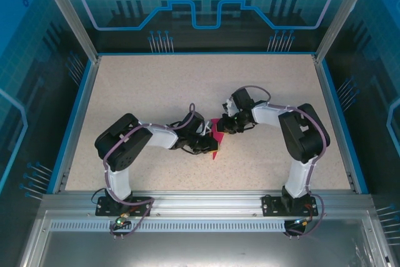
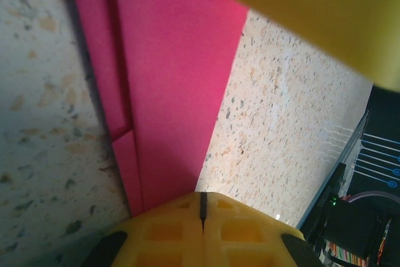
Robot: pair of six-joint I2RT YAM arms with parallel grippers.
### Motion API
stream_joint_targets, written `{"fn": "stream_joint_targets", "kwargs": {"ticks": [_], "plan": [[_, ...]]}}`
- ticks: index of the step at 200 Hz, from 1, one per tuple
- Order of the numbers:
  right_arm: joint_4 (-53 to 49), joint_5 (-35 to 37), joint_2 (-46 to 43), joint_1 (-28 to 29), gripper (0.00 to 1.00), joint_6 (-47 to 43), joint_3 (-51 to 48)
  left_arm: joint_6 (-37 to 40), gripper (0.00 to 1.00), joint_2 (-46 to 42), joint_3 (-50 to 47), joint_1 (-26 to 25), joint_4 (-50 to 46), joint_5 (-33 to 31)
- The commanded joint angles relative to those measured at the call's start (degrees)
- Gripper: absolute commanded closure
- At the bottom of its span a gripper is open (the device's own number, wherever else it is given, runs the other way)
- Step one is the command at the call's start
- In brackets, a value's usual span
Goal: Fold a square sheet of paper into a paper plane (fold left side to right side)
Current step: Fold the wing for the fifth time at the center of the table.
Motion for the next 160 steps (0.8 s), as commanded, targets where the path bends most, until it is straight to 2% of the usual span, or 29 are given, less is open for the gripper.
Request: {"fn": "stream_joint_targets", "kwargs": {"ticks": [1, 62, 83, 160], "plan": [[-4.2, 2.36, 2.47, -0.02, 0.84, 0.19, 1.88, -0.77, 0.93, -1.45, 0.18, -1.22, -6.8, -0.5], [-7.79, 4.44, 4.8, 0.06, 0.84, -0.78, 2.83, -0.9, 0.83, -6.47, 3.59, -1.17, -11.85, 0.94], [-8.11, 4.6, 4.89, 0.05, 0.84, -1.08, 3.27, -1.37, 0.83, -5.26, 5.15, -1.24, -15.29, 2.32], [-9.01, 5.37, 5.11, 0.06, 0.84, -1.69, 3.42, -2.62, 0.82, -1.6, 5.0, -1.78, -13.74, 4.71]]}}
